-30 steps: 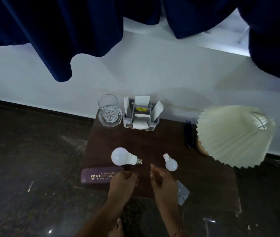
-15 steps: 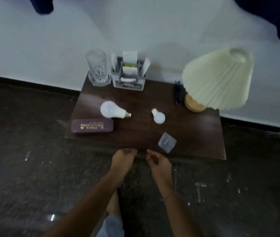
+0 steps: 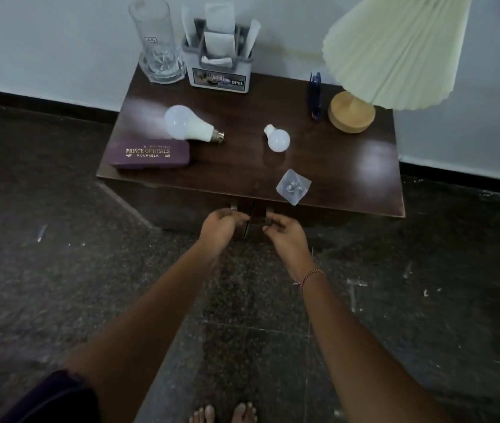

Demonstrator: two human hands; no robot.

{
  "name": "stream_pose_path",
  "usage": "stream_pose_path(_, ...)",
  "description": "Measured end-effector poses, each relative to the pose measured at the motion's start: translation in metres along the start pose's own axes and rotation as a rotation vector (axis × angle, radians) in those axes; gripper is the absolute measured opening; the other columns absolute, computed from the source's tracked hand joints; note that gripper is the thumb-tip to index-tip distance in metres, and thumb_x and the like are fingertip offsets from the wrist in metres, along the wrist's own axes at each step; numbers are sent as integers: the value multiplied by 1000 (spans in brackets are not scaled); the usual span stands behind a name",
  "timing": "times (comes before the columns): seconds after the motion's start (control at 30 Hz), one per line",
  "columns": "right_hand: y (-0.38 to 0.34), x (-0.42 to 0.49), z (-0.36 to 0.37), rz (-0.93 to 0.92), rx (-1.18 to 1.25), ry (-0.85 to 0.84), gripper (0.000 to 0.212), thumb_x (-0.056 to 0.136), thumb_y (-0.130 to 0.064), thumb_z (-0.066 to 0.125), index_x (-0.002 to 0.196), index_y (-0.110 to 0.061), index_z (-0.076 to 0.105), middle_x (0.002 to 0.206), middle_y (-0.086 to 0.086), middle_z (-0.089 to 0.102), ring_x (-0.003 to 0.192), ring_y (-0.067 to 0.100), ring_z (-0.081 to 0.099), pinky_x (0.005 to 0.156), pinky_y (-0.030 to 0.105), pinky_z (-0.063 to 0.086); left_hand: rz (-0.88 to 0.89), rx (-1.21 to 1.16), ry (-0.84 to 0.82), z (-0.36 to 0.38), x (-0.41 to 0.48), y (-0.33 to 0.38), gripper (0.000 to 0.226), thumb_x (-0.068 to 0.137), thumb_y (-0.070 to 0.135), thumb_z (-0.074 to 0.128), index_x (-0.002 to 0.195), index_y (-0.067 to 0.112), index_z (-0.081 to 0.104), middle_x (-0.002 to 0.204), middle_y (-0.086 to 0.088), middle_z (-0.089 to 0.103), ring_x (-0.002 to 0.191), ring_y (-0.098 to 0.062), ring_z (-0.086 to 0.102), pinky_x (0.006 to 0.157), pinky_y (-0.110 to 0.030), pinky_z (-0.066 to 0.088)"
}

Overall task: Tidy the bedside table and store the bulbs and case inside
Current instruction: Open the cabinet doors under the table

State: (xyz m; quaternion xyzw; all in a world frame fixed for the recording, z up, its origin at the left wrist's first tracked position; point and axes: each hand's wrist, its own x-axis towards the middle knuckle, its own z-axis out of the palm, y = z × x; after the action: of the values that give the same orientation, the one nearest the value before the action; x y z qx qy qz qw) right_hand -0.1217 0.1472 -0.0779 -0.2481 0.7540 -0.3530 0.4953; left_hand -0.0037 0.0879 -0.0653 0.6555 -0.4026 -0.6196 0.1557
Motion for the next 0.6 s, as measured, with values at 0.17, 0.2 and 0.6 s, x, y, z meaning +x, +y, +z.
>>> stream_pose_path(0.17, -2, 17, 8, 36, 105, -62, 35, 89, -2, 47, 117, -19, 60, 118, 8, 56, 95, 17, 61, 84, 29, 54, -33, 10, -55, 5, 13, 7, 14, 83, 13, 55, 82, 9, 69, 94, -1, 64, 106, -22, 54, 93, -35, 42)
stream_pose_path(0.2, -1, 20, 9, 55, 156, -69, 34, 89, -1, 46, 116, -16, 60, 118, 9, 57, 90, 11, 60, 74, 21, 54, -38, 19, -52, 8, 15, 6, 14, 82, 15, 57, 87, 9, 69, 102, -4, 64, 109, -23, 54, 98, -38, 43)
stream_pose_path(0.6, 30, 15, 32, 160, 151, -10, 10, 88, -37, 55, 86, -29, 50, 136, 4, 35, 115, 23, 51, 73, 31, 49, -121, -5, -98, 12, 35, -22, 27, 85, 39, 56, 69, 17, 58, 88, -1, 61, 86, -18, 55, 60, -25, 40)
